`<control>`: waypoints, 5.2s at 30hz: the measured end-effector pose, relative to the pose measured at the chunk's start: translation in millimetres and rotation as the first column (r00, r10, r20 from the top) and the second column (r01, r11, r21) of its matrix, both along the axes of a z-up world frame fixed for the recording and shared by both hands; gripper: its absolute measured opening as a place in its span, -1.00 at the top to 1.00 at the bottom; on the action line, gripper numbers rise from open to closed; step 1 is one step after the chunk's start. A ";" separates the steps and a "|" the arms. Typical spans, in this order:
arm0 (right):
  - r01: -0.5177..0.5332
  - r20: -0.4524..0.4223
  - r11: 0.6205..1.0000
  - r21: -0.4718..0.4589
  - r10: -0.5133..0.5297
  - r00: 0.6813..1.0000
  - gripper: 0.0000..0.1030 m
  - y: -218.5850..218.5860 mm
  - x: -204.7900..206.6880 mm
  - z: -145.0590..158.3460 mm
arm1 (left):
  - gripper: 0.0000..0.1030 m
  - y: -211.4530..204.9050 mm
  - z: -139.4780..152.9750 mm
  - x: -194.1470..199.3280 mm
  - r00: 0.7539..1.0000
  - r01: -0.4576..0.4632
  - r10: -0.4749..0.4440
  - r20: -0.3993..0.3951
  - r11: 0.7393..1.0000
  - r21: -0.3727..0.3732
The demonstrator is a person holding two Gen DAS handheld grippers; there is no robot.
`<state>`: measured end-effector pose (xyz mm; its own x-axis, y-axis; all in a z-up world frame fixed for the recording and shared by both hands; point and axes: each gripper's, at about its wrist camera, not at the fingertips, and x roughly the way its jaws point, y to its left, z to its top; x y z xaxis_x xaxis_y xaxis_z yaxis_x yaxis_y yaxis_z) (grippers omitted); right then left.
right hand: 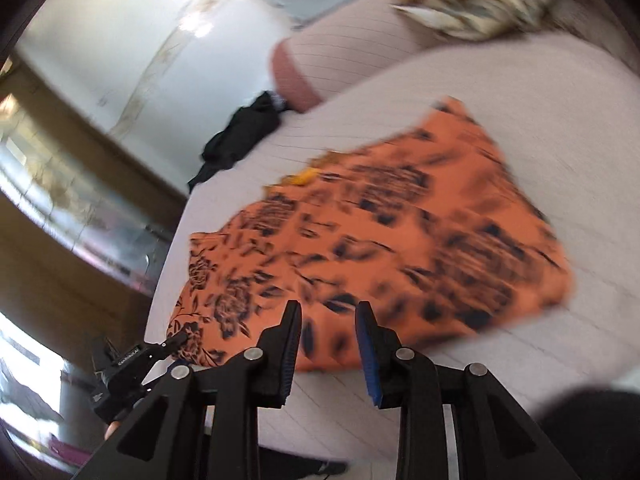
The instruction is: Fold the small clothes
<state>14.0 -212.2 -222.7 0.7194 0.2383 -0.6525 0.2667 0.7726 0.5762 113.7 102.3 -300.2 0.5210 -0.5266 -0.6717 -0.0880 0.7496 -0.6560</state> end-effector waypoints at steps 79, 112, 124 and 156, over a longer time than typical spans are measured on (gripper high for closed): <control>-0.025 0.158 0.984 0.177 -0.003 0.987 0.73 -98.0 66.1 7.2 | -0.39 -267.0 55.6 -21.0 0.545 0.663 -0.781 0.305 0.624 0.412; 0.104 -0.228 0.976 0.193 -0.059 0.972 0.54 -131.8 184.3 -78.8 | -0.72 -292.3 30.7 -42.6 0.451 0.567 -0.859 0.244 0.487 0.665; 0.006 -0.063 0.996 0.086 -0.001 0.998 0.51 -102.1 123.0 -23.5 | -0.74 -292.3 29.4 -53.2 0.448 0.541 -0.863 0.233 0.469 0.698; -0.087 -0.370 0.995 -0.043 0.065 0.927 0.85 -49.1 52.5 -48.4 | -0.74 -252.7 34.6 6.9 0.677 0.434 -0.720 0.156 0.561 0.705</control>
<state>66.5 -261.3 -271.2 0.4070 0.2366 -0.8822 0.3906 0.8280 0.4023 120.6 -150.4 -265.6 0.5235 -0.3956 -0.7546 0.6560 0.7523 0.0608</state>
